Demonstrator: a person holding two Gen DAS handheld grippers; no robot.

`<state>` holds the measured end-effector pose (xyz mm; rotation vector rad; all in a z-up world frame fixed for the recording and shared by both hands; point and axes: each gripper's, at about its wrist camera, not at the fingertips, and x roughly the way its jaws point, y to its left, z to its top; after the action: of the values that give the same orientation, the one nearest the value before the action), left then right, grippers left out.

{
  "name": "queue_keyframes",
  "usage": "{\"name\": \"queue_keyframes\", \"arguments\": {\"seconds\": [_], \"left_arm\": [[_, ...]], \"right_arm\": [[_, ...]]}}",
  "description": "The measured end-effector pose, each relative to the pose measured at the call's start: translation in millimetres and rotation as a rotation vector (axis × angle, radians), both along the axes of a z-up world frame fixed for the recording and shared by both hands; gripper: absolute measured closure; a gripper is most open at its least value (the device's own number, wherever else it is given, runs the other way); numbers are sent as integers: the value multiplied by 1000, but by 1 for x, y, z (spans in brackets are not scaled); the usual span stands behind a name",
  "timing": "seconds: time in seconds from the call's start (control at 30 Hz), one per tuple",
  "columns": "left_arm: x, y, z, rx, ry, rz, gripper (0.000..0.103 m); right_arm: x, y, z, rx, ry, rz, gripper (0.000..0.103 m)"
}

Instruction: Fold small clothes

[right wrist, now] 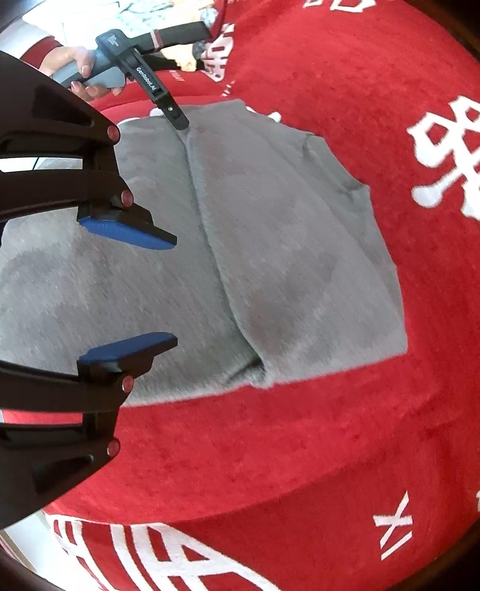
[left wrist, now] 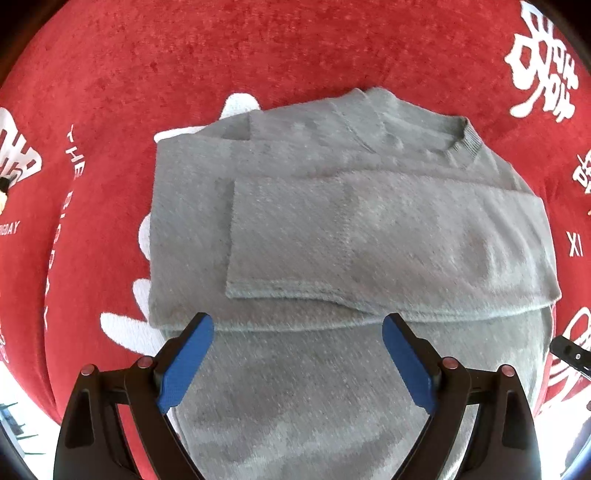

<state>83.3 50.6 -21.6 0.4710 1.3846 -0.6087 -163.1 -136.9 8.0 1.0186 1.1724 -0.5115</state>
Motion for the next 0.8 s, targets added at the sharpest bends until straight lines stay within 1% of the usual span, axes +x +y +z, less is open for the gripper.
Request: {"name": "queue_keyframes", "arguments": {"seconds": [0.13,0.33,0.47,0.63,0.8], "left_arm": [[-8,-1,1,3,12,-9,10],[-22,-2,-7,24,40,-10,10],[-36,11,-16,39,47,-22,10],[-47,10,-14,55,52,-19,10],[-68,6,-5,66,51,-4,10]], "right_arm": [[11,14,-3,5,13,51,53],[19,31,-11,17,32,113,53],[21,37,-13,25,37,141,53],[18,37,-13,37,39,160,53],[15,32,-8,36,36,190,53]]}}
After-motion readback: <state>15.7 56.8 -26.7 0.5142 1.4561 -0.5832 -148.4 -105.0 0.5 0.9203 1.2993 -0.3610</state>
